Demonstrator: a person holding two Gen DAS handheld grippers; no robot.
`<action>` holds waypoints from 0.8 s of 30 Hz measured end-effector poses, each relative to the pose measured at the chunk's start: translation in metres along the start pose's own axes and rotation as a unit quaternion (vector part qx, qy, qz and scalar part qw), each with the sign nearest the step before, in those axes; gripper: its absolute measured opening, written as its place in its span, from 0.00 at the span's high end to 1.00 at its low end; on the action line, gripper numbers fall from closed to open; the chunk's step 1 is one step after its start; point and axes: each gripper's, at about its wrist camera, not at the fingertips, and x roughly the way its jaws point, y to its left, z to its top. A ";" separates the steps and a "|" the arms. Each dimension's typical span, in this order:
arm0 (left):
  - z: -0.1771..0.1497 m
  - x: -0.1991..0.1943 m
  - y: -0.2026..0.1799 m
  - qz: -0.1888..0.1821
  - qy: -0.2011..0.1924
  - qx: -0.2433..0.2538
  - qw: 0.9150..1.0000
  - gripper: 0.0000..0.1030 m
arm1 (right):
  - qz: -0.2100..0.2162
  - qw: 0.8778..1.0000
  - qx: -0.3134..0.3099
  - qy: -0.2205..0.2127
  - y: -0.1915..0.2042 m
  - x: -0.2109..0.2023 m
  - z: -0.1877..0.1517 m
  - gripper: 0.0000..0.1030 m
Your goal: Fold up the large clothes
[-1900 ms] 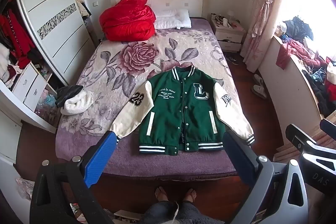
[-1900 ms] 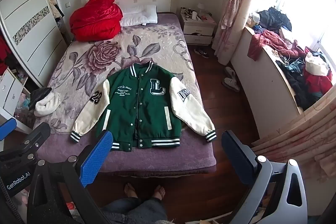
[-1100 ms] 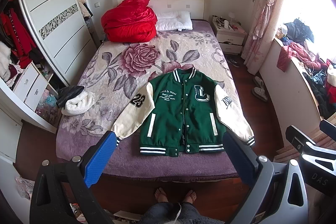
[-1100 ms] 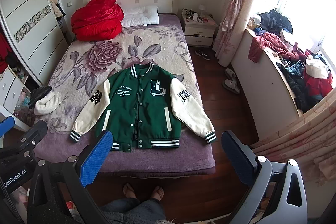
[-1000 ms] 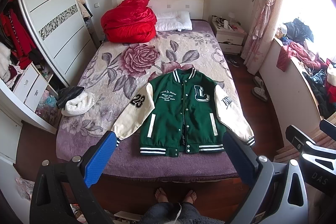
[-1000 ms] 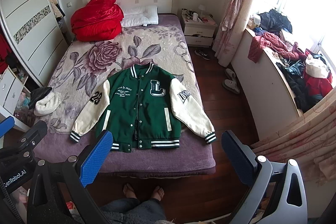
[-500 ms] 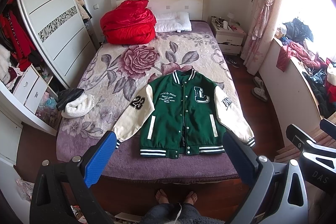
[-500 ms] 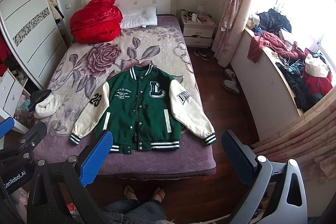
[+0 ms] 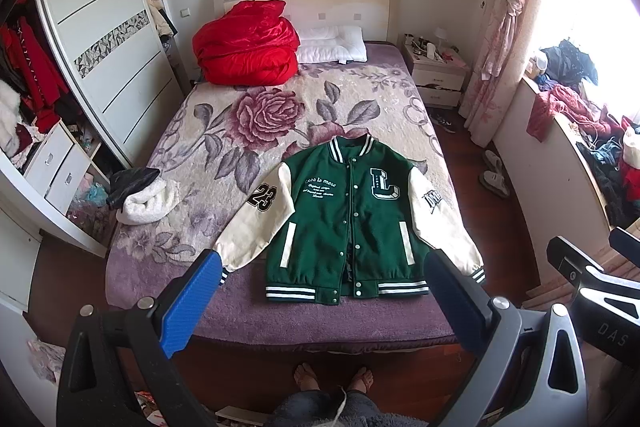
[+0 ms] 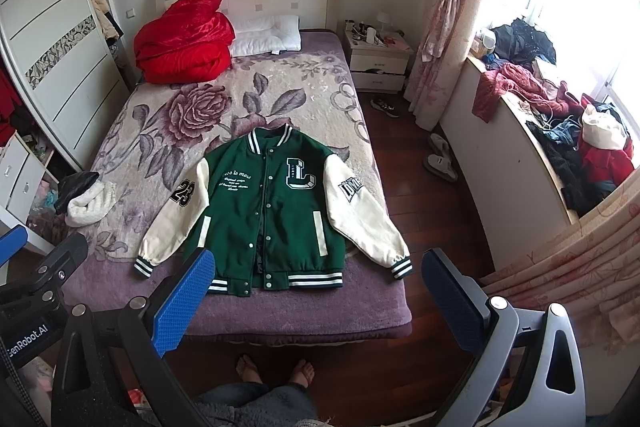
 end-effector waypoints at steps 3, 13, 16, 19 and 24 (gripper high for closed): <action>0.003 0.000 0.000 -0.001 0.000 -0.001 1.000 0.00 | 0.000 1.000 -0.001 -0.001 0.002 0.001 0.005 0.00; 0.004 -0.001 0.000 -0.002 -0.002 -0.001 1.000 0.00 | 0.001 1.000 -0.001 -0.003 0.004 0.002 0.008 0.00; 0.004 -0.001 0.001 -0.002 -0.002 -0.001 1.000 0.00 | 0.000 1.000 -0.003 -0.005 0.006 0.002 0.012 0.00; 0.004 -0.001 0.001 -0.003 -0.003 -0.002 1.000 0.00 | 0.000 1.000 -0.001 -0.004 0.005 0.002 0.009 0.00; 0.010 -0.002 -0.003 -0.004 -0.005 -0.002 1.000 0.00 | 0.001 1.000 -0.002 -0.005 0.006 0.002 0.009 0.00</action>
